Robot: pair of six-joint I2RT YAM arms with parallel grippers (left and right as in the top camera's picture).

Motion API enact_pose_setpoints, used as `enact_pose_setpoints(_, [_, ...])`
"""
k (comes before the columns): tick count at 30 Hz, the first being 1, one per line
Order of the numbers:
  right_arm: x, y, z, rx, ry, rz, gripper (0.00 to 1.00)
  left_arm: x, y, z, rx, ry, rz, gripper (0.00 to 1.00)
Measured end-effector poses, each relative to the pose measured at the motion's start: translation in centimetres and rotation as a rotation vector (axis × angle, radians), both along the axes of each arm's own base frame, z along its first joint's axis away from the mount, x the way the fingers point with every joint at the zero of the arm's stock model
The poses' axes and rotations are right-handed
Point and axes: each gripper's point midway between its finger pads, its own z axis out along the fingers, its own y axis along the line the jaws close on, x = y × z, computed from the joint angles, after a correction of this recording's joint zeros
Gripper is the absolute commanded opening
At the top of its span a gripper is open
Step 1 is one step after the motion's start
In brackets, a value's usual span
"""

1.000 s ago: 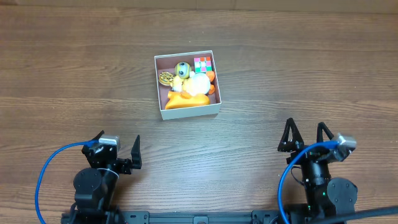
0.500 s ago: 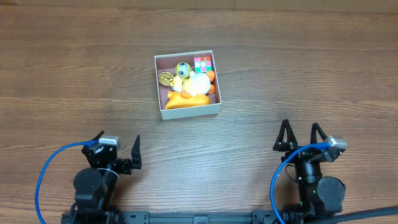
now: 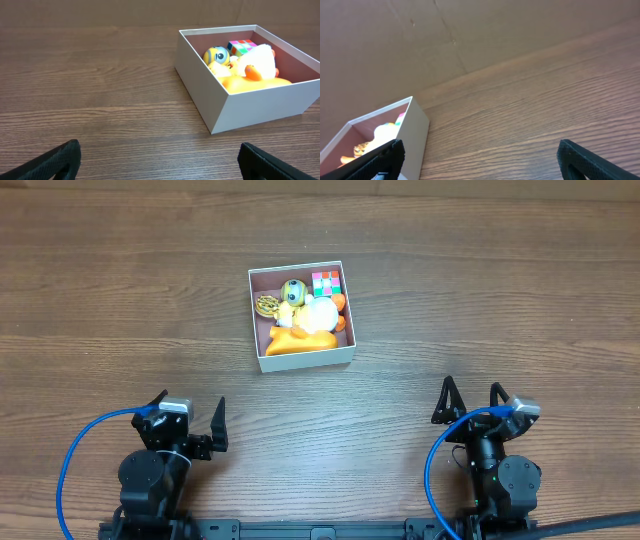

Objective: Pack container

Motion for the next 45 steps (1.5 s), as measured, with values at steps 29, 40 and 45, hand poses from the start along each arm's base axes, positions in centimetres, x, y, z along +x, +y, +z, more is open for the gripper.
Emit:
enact_pose_setpoints(29, [0.01,-0.06,0.03,-0.256,-0.010,0.026,1.00,0.00,0.00,0.00,0.000,0.000,0.000,1.00])
enact_pose_setpoints(40, [0.01,-0.17,0.03,-0.259,-0.010,0.020,1.00,0.00,0.00,0.00,0.000,0.000,0.000,1.00])
enact_pose_setpoints(45, [0.01,-0.20,0.04,-0.260,-0.010,0.019,1.00,0.00,0.00,0.00,0.000,0.000,0.000,1.00])
